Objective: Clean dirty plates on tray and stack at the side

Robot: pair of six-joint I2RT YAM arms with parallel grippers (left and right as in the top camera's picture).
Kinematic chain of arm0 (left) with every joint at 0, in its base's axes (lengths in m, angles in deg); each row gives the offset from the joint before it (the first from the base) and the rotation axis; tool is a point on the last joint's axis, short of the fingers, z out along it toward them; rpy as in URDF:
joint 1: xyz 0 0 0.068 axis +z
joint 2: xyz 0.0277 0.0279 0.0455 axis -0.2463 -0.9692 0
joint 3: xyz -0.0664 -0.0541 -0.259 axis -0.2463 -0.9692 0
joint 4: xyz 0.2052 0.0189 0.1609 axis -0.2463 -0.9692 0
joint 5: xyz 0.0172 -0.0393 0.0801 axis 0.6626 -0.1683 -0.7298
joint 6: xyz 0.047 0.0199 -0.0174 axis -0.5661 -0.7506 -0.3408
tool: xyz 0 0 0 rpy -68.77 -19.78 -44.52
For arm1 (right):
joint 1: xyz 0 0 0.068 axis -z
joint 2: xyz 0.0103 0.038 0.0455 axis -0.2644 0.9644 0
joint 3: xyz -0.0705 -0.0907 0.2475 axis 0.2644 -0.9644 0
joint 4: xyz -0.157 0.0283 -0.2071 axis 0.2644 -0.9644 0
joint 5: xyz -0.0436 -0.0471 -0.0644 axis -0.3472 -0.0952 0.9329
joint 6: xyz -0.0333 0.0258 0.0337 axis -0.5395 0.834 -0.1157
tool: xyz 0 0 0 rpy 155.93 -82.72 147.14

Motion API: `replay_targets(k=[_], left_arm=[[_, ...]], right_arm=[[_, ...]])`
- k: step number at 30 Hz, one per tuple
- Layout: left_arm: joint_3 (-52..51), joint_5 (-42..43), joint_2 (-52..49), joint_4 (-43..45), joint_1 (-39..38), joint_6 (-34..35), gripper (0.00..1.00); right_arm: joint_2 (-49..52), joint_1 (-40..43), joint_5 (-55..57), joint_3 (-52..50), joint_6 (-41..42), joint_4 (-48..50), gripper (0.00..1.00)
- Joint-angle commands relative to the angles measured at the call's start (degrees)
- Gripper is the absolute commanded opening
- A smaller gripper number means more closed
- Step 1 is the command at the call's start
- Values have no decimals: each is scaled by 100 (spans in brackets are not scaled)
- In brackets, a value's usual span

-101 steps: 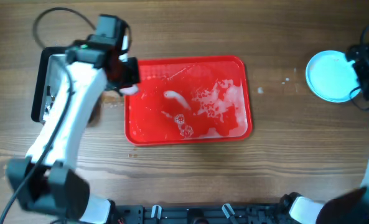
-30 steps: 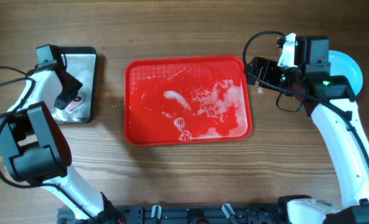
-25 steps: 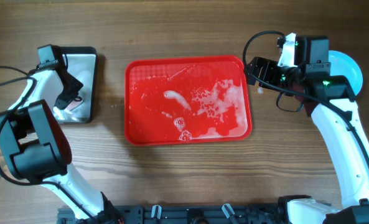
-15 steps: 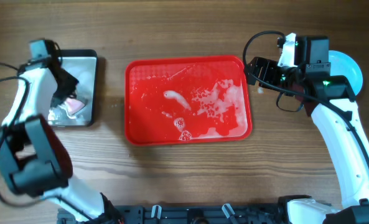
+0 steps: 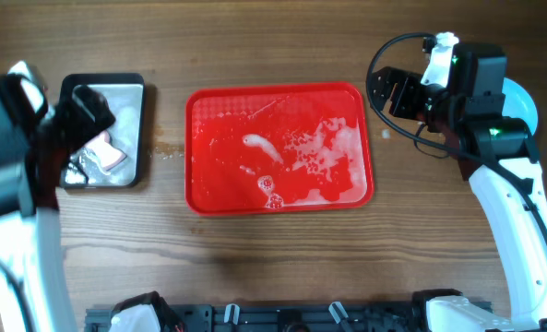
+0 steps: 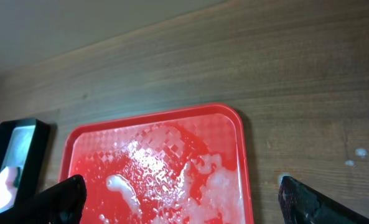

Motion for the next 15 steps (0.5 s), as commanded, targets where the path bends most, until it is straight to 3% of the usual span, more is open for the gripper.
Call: replay_targets(k=[1,5,11,15], left_arm=[[52,437,1049,-540,-11,-693,100],[52,1027,1958,-1064,-11,-1908,100],[52,1067,2262,-2653,-11,-1766,100],[52,909,2264,-3178,-11,-1816,100]], right_arm=[[-24,-17,79,107,-94,15,100],[-24,-17,79,107,-96,17,100],[-24,-17,79,107,-94,17,100],[-24,-17,79,107,-96,15,99]])
